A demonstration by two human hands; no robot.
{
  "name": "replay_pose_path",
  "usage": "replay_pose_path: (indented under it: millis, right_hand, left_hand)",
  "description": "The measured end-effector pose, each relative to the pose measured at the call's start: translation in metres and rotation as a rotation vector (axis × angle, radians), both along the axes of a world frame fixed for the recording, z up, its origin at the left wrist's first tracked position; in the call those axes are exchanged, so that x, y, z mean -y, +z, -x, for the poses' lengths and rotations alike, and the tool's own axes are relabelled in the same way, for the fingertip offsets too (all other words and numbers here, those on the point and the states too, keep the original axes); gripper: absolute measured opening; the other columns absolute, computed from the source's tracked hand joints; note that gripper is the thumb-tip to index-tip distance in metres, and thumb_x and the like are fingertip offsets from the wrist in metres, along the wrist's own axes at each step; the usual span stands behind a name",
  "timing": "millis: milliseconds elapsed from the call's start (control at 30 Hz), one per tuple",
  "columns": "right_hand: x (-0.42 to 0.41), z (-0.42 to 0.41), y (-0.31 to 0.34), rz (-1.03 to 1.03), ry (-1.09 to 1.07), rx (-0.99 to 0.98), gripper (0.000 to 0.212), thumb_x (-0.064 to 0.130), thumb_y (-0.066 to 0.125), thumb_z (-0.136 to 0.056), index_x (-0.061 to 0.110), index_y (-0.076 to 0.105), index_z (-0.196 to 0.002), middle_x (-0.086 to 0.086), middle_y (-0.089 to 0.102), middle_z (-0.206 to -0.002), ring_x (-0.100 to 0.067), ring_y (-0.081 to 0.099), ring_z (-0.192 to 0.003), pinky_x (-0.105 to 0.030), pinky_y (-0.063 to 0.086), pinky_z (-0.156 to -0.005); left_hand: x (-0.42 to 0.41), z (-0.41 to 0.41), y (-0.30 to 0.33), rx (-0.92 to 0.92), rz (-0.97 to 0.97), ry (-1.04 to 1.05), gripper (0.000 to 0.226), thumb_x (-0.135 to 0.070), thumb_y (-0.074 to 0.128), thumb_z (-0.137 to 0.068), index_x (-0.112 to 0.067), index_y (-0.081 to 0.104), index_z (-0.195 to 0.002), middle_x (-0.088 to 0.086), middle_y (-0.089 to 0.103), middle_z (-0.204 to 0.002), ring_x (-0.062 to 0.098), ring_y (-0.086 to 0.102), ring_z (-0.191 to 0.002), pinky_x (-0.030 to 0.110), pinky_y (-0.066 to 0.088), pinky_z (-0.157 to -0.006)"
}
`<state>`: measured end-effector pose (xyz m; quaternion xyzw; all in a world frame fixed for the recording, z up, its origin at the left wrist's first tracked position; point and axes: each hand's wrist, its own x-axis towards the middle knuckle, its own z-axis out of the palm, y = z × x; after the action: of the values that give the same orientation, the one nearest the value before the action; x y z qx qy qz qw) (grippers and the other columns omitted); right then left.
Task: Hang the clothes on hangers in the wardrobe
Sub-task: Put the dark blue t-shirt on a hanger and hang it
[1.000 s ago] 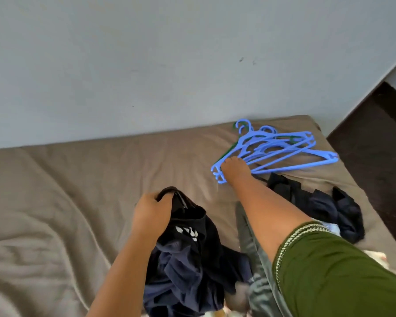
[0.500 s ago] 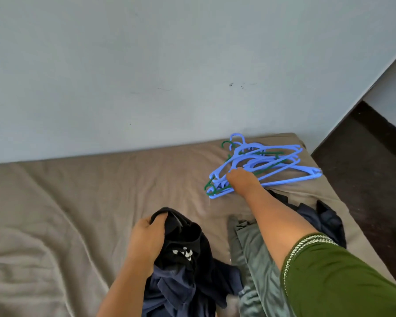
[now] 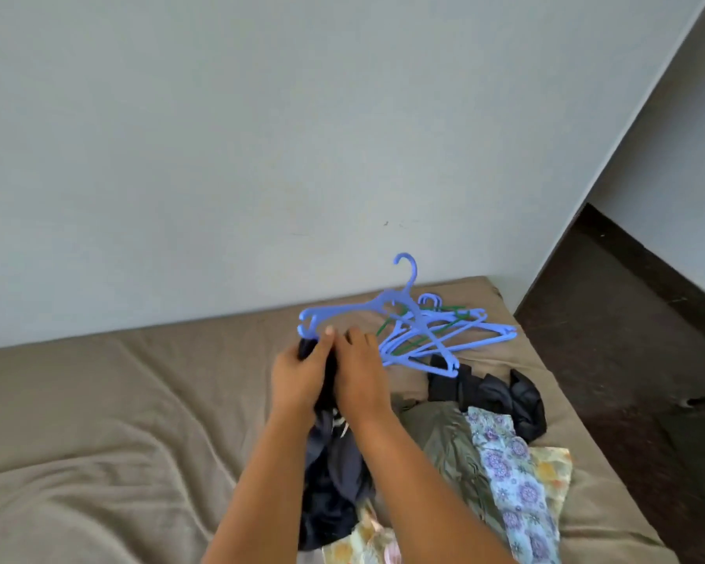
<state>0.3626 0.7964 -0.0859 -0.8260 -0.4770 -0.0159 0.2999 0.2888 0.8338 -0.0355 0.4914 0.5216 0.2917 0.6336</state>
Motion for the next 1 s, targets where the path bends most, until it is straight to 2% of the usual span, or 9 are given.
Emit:
replay_pose_path:
  millis: [100, 267, 400, 467, 567, 700, 800, 900, 1000]
  right_hand:
    - [0.015, 0.016, 0.058, -0.012, 0.069, -0.017, 0.024, 0.011, 0.045, -0.093, 0.013, 0.059, -0.113, -0.008, 0.053, -0.100, -0.029, 0.046, -0.095, -0.039, 0.040, -0.070]
    - [0.049, 0.019, 0.130, 0.019, 0.144, -0.102, 0.028, 0.006, 0.052, -0.091, 0.008, 0.061, -0.117, -0.012, 0.052, -0.112, -0.032, 0.053, -0.103, -0.035, 0.042, -0.083]
    - [0.090, -0.014, 0.193, -0.261, 0.057, -0.144, 0.059, -0.005, 0.066, -0.079, 0.009, 0.051, -0.134, -0.015, 0.044, -0.135, -0.029, 0.049, -0.122, -0.017, 0.033, -0.097]
    - [0.097, -0.026, 0.215, -0.114, 0.148, -0.053, 0.082, 0.005, 0.075, -0.078, 0.020, 0.035, -0.147, -0.010, 0.023, -0.154, -0.026, 0.023, -0.142, -0.021, 0.021, -0.109]
    - [0.093, -0.024, 0.220, 0.335, 0.249, 0.086, 0.098, 0.035, 0.079, -0.077, 0.031, 0.018, -0.153, -0.004, 0.003, -0.162, -0.032, -0.003, -0.148, -0.044, 0.010, -0.119]
    - [0.092, 0.001, 0.206, 0.307, 0.401, -0.171, 0.056, 0.035, 0.060, -0.093, 0.021, 0.037, -0.142, -0.007, 0.035, -0.150, -0.028, 0.023, -0.144, -0.041, 0.029, -0.108]
    - [0.090, 0.013, 0.212, 0.083, 0.428, -0.277, 0.009, 0.024, 0.059, -0.095, 0.017, 0.057, -0.100, -0.008, 0.060, -0.099, -0.025, 0.056, -0.092, -0.026, 0.040, -0.069]
    - [0.091, 0.009, 0.220, -0.056, 0.384, -0.198, 0.003, 0.011, 0.062, -0.090, 0.011, 0.060, -0.088, -0.009, 0.059, -0.077, -0.023, 0.052, -0.072, -0.030, 0.036, -0.062]
    - [0.093, 0.004, 0.233, -0.205, 0.315, -0.188, 0.003, 0.009, 0.056, -0.093, 0.009, 0.059, -0.092, -0.010, 0.067, -0.081, -0.025, 0.059, -0.074, -0.030, 0.040, -0.066]
  left_hand:
    - [0.005, 0.016, 0.046, -0.089, -0.230, -0.006, 0.040, -0.038, 0.068, -0.088, -0.009, 0.057, -0.062, 0.000, 0.051, -0.056, 0.011, 0.046, -0.056, 0.028, 0.041, -0.058]
    - [0.014, 0.055, 0.117, -0.200, -0.418, -0.101, 0.028, -0.023, 0.062, -0.091, 0.004, 0.063, -0.085, 0.015, 0.059, -0.070, 0.022, 0.051, -0.065, 0.035, 0.045, -0.062]
    - [0.014, 0.088, 0.168, -0.304, -0.591, -0.281, 0.028, -0.025, 0.061, -0.094, 0.003, 0.064, -0.095, 0.020, 0.063, -0.081, 0.024, 0.053, -0.069, 0.040, 0.048, -0.069]
    - [0.019, 0.096, 0.193, -0.330, -0.683, -0.342, 0.030, -0.026, 0.062, -0.093, 0.004, 0.064, -0.096, 0.021, 0.063, -0.084, 0.023, 0.053, -0.069, 0.039, 0.049, -0.070]
    - [0.031, 0.108, 0.224, -0.316, -0.762, -0.380, 0.032, -0.028, 0.061, -0.094, 0.003, 0.065, -0.100, 0.022, 0.062, -0.085, 0.023, 0.054, -0.071, 0.036, 0.050, -0.069]
    - [0.037, 0.132, 0.246, -0.287, -0.775, -0.436, 0.032, -0.033, 0.061, -0.093, -0.003, 0.066, -0.100, 0.027, 0.064, -0.099, 0.027, 0.059, -0.078, 0.049, 0.052, -0.085]
    - [0.029, 0.157, 0.248, -0.297, -0.708, -0.426, 0.028, -0.036, 0.064, -0.091, -0.010, 0.068, -0.100, 0.022, 0.066, -0.096, 0.036, 0.063, -0.085, 0.046, 0.053, -0.085]
    - [0.021, 0.175, 0.241, -0.269, -0.579, -0.395, 0.017, -0.021, 0.068, -0.089, -0.007, 0.070, -0.098, 0.016, 0.070, -0.094, 0.031, 0.066, -0.087, 0.044, 0.053, -0.088]
    - [0.012, 0.186, 0.227, -0.412, -0.569, -0.284, 0.009, -0.004, 0.060, -0.089, -0.007, 0.068, -0.088, 0.013, 0.067, -0.090, 0.027, 0.061, -0.085, 0.043, 0.053, -0.083]
